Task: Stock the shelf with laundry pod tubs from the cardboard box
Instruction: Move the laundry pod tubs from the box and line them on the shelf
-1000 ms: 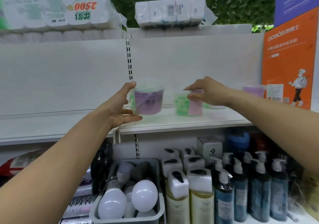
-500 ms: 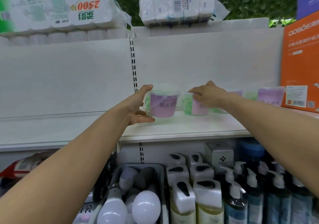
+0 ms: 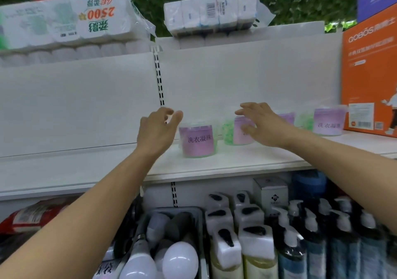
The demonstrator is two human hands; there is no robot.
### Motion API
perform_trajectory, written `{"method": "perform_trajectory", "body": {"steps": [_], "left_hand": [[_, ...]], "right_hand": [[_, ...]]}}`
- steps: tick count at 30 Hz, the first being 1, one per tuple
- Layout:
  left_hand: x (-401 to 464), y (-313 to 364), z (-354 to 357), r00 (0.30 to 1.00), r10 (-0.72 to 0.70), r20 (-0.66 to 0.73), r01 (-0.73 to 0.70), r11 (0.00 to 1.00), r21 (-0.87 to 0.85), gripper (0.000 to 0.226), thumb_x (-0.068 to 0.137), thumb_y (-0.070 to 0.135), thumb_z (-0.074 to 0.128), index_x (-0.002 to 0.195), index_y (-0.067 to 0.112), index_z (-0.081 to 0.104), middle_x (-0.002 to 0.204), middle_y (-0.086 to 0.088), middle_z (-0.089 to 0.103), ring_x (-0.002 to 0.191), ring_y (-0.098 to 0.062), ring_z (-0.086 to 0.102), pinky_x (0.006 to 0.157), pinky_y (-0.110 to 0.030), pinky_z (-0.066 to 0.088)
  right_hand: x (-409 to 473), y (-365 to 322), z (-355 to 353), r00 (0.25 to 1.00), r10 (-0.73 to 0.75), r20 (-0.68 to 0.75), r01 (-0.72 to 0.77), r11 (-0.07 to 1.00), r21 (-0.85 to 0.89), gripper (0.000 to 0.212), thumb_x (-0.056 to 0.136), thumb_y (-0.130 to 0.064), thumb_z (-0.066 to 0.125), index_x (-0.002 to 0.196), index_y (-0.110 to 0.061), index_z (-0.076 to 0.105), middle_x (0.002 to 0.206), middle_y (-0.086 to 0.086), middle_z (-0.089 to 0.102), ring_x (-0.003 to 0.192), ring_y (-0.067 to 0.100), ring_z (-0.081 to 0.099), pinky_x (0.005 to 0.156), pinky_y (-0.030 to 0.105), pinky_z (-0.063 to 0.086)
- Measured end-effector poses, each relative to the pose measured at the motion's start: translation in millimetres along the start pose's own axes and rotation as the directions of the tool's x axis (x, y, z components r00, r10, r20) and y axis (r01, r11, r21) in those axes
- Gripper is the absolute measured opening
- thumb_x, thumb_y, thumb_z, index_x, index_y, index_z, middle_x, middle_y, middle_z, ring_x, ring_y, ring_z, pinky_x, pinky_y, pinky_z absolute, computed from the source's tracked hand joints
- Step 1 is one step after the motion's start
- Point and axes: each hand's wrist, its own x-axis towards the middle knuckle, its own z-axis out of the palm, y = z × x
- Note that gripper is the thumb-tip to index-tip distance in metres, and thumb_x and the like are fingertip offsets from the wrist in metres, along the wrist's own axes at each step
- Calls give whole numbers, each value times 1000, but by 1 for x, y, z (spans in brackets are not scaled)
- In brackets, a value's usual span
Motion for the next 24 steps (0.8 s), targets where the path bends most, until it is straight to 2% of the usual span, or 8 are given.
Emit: {"method": "perform_trajectory", "body": {"steps": [2, 4, 7, 12, 17, 21, 24], "left_hand": [[-16, 14, 4, 978, 210, 11, -210, 972, 108, 49, 85, 55, 56, 127, 31, 54, 121, 5, 55, 123, -20, 39, 98, -41, 41], [-25, 21, 14, 945, 308, 110, -327, 895, 304, 53, 81, 44, 65, 130, 34, 50, 121, 6, 51, 121, -20, 33, 94, -37, 41], [-16, 21, 22, 948, 293, 129, -320, 868, 379, 51, 80, 24, 64, 128, 30, 51, 117, 2, 54, 115, -26, 35, 86, -38, 46], [8, 18, 36, 964, 211, 162, -262, 854, 449, 45, 83, 15, 61, 126, 27, 54, 116, -2, 57, 112, -30, 40, 79, -39, 48], [34, 15, 48, 973, 160, 168, -222, 851, 476, 41, 88, 7, 51, 123, 27, 59, 116, -1, 61, 115, -29, 41, 72, -33, 40], [41, 16, 54, 970, 136, 201, -218, 852, 476, 41, 89, 7, 50, 124, 27, 58, 118, -1, 62, 118, -29, 39, 73, -34, 41], [38, 16, 48, 950, 90, 297, -217, 877, 428, 46, 90, 23, 56, 136, 26, 47, 127, -4, 53, 127, -29, 31, 85, -40, 43]], "right_hand": [[-10, -1, -1, 998, -34, -48, 33, 999, -18, 44, 95, -22, 47, 139, -24, 43, 150, -4, 32, 136, 19, 26, 108, 37, 32], [-15, -2, -3, 998, -46, -50, 43, 997, -65, 43, 95, -23, 46, 138, -26, 44, 147, -6, 35, 133, 17, 31, 104, 36, 35], [-15, 0, -6, 999, -52, -15, 50, 992, -118, 45, 95, -23, 46, 140, -28, 41, 147, -7, 34, 132, 18, 32, 104, 40, 36], [-3, 6, -6, 996, 18, 88, -6, 990, -138, 52, 94, -20, 44, 145, -28, 33, 150, -5, 32, 133, 21, 32, 106, 45, 36], [2, 2, -3, 990, 56, 128, -35, 987, -156, 53, 94, -20, 43, 145, -28, 32, 149, -6, 32, 132, 22, 33, 104, 45, 38], [0, -6, -2, 989, 67, 135, -43, 985, -169, 54, 93, -18, 42, 145, -27, 32, 150, -5, 32, 132, 21, 33, 102, 44, 39], [-8, -14, -5, 990, 83, 113, -67, 988, -139, 52, 93, -20, 44, 144, -28, 35, 149, -5, 34, 133, 20, 34, 103, 41, 38]]}}
